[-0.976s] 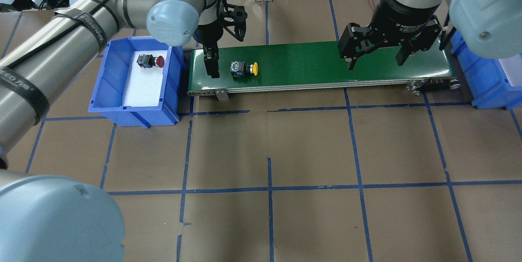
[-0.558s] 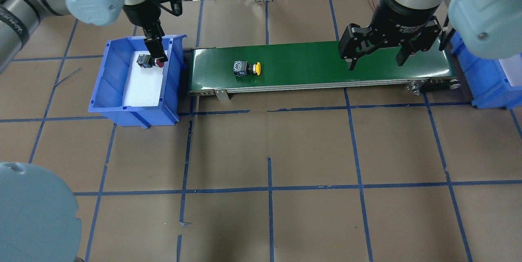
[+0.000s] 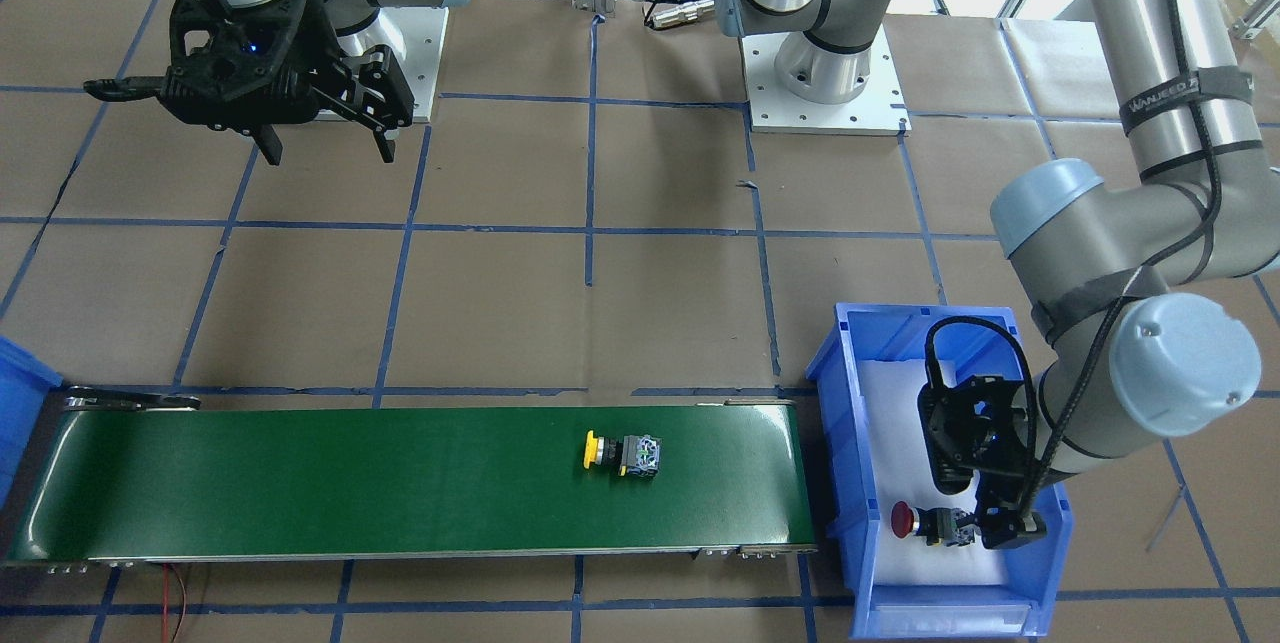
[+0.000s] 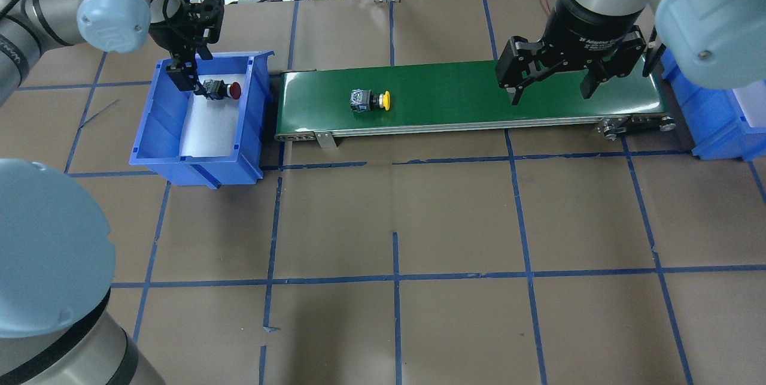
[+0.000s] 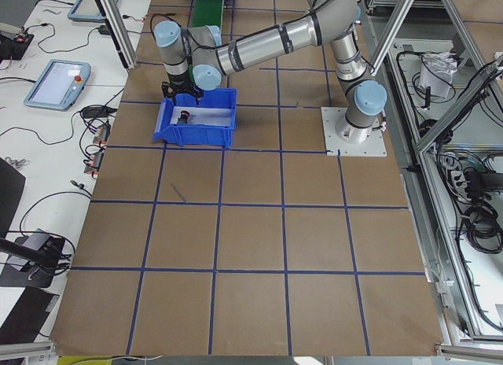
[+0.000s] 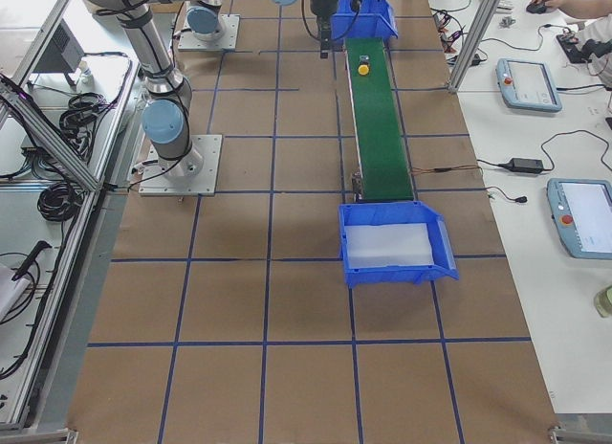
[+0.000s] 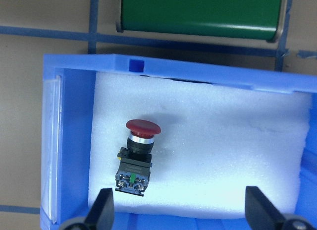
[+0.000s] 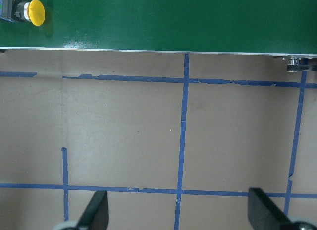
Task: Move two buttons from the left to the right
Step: 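Return the left gripper to the bin and grasp the red button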
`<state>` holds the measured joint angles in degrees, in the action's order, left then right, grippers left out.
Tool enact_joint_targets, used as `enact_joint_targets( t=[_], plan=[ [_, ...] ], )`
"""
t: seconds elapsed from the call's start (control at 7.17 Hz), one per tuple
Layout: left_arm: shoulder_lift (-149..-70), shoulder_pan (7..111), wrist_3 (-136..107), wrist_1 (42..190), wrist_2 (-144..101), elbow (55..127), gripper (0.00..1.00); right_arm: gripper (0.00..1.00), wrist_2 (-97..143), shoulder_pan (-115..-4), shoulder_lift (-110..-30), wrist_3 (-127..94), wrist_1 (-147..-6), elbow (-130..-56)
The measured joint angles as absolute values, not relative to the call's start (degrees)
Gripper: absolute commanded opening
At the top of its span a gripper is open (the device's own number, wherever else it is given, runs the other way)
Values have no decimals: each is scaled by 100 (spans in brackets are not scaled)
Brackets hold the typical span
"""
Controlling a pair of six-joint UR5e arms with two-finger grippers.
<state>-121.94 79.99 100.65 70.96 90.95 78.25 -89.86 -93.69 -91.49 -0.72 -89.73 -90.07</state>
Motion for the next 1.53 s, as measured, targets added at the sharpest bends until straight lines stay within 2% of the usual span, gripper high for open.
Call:
enact_joint_targets(
  t=[0.42,1.39,1.53],
  plan=[
    [-12589,8033,10297,6512,9104,7811,91,100,-9018,-9360,-9149,-70,-8977,-9009],
    [-12856,7999,10270,6379,8852,7851,90,100,-9002,-9360,-9149,-93,-8962,-9041],
    [-12896,7998,10272,6375,8854,7854,85,100,-9011,-9360,-9149,-85,-8951,-9043]
  ],
)
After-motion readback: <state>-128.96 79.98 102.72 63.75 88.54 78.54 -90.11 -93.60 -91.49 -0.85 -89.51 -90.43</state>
